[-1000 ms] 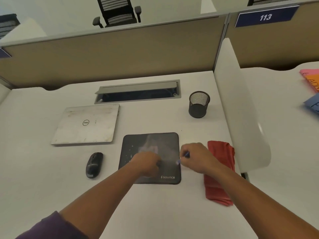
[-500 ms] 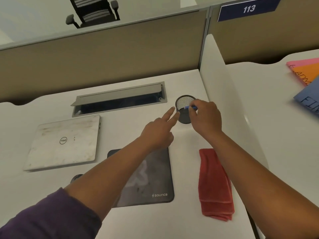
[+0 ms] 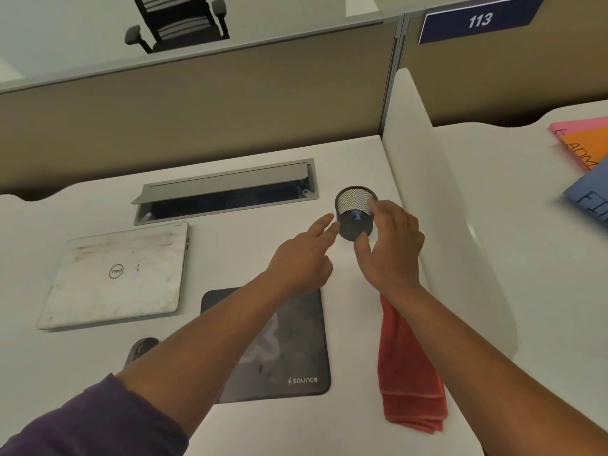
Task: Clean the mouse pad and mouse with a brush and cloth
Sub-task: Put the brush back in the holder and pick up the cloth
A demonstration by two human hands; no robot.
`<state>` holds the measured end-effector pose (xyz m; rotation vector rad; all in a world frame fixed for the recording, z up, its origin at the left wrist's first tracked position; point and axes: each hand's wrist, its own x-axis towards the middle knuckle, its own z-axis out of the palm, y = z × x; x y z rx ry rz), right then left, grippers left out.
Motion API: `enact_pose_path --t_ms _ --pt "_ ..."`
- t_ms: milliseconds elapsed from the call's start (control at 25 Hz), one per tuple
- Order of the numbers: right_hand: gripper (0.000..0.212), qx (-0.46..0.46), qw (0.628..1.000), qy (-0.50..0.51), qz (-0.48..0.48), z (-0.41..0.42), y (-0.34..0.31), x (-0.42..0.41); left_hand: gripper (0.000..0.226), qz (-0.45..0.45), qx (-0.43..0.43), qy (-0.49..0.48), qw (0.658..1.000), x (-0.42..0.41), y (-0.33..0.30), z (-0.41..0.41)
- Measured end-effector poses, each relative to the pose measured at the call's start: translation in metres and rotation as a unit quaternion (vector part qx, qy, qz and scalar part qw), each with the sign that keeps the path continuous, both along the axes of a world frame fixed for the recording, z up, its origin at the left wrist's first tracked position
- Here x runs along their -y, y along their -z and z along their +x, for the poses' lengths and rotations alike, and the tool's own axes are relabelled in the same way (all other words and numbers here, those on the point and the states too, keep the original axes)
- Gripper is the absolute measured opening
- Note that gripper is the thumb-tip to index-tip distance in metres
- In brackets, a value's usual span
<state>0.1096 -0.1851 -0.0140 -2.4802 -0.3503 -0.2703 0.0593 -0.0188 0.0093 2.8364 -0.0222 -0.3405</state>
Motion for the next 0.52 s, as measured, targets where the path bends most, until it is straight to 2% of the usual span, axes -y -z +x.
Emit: enact_pose_path --t_ms 160,280,360,520 --pt "0.062 -0.027 0.998 -0.015 0.046 -0.048 0.018 0.029 0.060 -0.145 0.004 -0.056 0.988 0.019 0.015 -0.038" --pt "0.060 -0.085 0.996 -0.006 0.038 -0.079 0.032 0.053 0.053 -0.257 -0.056 -0.114 0.958 0.042 0.035 -0.068" --pt "0.061 -0.118 0.993 0.015 0.023 -0.098 0.038 0.067 0.052 -0.316 -0.120 -0.164 0.927 0.059 0.046 -0.086" --pt "0.070 -0.223 0.971 0.056 -0.065 -0.131 0.049 0.086 0.061 -0.422 -0.220 -0.241 0.846 0.088 0.058 -0.113"
